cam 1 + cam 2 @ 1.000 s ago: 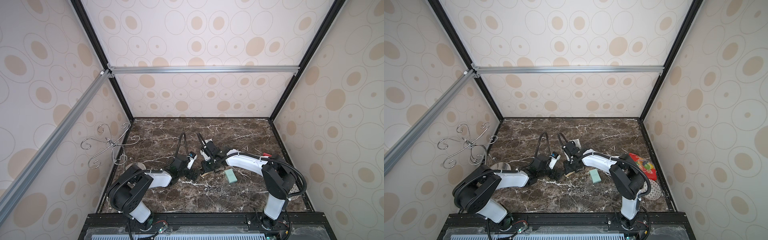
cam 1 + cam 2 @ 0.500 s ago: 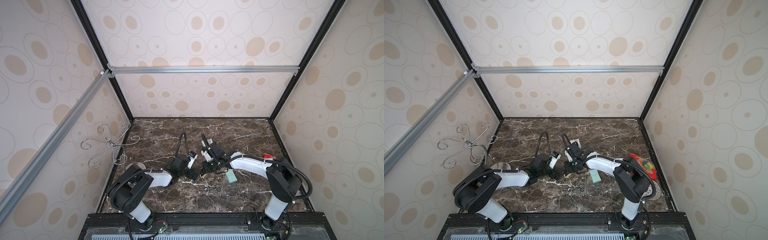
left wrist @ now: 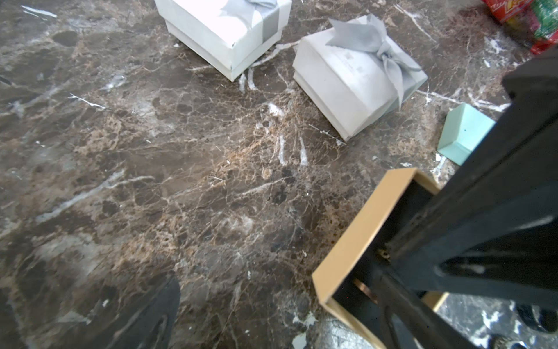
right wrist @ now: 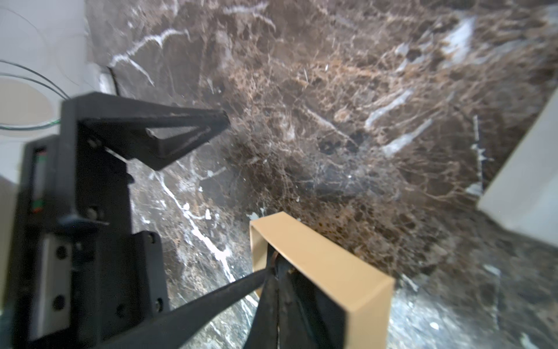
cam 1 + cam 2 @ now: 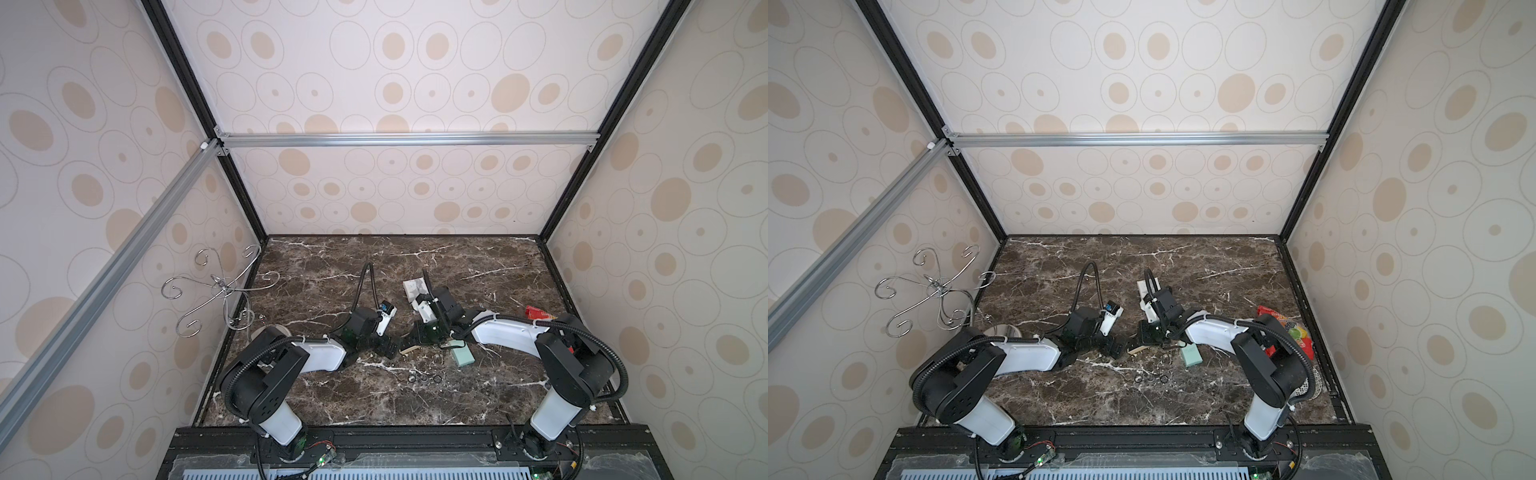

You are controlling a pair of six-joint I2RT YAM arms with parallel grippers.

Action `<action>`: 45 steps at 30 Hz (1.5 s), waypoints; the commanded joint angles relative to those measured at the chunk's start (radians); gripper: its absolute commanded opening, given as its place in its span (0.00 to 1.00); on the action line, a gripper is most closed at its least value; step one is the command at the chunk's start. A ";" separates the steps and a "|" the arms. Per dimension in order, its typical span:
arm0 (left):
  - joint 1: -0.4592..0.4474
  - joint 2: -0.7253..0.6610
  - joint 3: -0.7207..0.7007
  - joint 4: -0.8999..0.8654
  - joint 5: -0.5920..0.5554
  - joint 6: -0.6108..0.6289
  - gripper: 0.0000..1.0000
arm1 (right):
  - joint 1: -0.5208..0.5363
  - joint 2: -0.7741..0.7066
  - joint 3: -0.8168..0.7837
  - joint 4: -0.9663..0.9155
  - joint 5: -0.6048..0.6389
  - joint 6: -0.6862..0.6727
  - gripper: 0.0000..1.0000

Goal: Take the rings out of the lift-off lid box
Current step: Take out the ring from the jewelry box.

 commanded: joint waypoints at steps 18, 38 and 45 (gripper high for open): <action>-0.008 0.013 0.040 -0.024 0.008 0.025 1.00 | -0.069 0.021 -0.198 0.539 -0.218 0.241 0.00; -0.007 0.008 0.051 -0.044 0.003 0.036 1.00 | -0.102 0.001 -0.243 0.597 -0.251 0.275 0.00; -0.008 -0.020 0.054 -0.049 0.003 0.043 1.00 | -0.104 -0.055 -0.239 0.502 -0.240 0.227 0.00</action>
